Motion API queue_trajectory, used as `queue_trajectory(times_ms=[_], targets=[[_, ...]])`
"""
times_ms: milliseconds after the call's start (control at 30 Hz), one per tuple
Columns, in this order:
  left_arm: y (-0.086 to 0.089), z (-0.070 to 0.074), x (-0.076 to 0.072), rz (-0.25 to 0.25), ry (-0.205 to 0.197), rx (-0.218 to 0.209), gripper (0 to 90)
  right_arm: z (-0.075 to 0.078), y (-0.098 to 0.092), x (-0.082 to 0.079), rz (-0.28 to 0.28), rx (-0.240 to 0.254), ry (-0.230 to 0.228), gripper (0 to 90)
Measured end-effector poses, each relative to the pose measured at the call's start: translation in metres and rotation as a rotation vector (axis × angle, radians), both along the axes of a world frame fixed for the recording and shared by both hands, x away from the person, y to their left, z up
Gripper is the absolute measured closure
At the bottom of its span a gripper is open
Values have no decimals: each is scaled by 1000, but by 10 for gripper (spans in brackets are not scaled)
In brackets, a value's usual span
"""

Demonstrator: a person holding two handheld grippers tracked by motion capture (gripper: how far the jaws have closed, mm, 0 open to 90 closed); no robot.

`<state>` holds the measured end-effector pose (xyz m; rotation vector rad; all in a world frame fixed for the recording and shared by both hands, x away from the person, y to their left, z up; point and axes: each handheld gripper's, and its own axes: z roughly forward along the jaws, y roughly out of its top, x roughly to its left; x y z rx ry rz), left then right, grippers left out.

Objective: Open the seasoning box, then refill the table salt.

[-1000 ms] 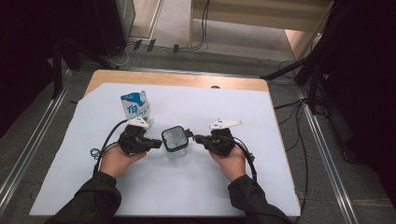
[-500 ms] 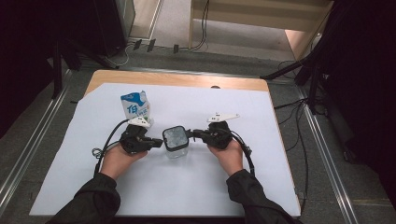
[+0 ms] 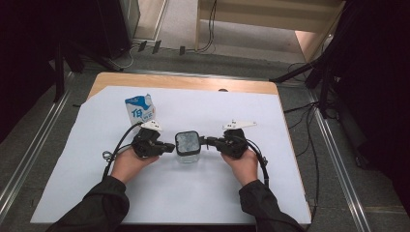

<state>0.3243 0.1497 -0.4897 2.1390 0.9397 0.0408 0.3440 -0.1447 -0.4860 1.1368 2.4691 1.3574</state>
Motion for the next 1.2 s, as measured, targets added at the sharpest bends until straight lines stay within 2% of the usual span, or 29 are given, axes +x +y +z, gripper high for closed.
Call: queue_trajectory(times_ms=[233, 367, 433, 567, 700, 833, 867, 900, 933, 967, 1067, 1200], targets=[[-7, 0, 7, -13, -3, 0, 896, 0, -8, -8, -14, -4, 4, 900], [-9, 2, 8, -44, -13, 4, 882, -2, -13, -10, -19, -3, 8, 900], [-7, 4, 9, -50, -22, 18, 829, -2, -14, -10, -18, -5, 12, 900], [3, 7, 11, -90, 8, -61, 704, 3, -16, -15, -7, -1, -3, 900], [8, 11, 8, -132, -11, -99, 594, 8, -20, -19, 14, 5, -7, 900], [11, 11, 4, -199, -40, -108, 457, 12, -24, -24, 31, 1, -1, 900], [11, 11, 4, -214, -42, -107, 389, 13, -26, -26, 40, -1, -2, 900], [10, 11, 3, -231, -45, -103, 389, 13, -26, -26, 40, -1, -2, 900], [9, 10, 3, -248, -57, -98, 318, 15, -27, -28, 46, -1, 5, 900], [7, 10, 3, -260, -56, -96, 318, 15, -27, -28, 46, -1, 5, 900], [3, 11, 4, -249, -38, -106, 236, 15, -30, -29, 50, 1, 7, 900], [1, 15, 5, -255, -53, -105, 166, 15, -30, -30, 52, 6, 12, 900]])
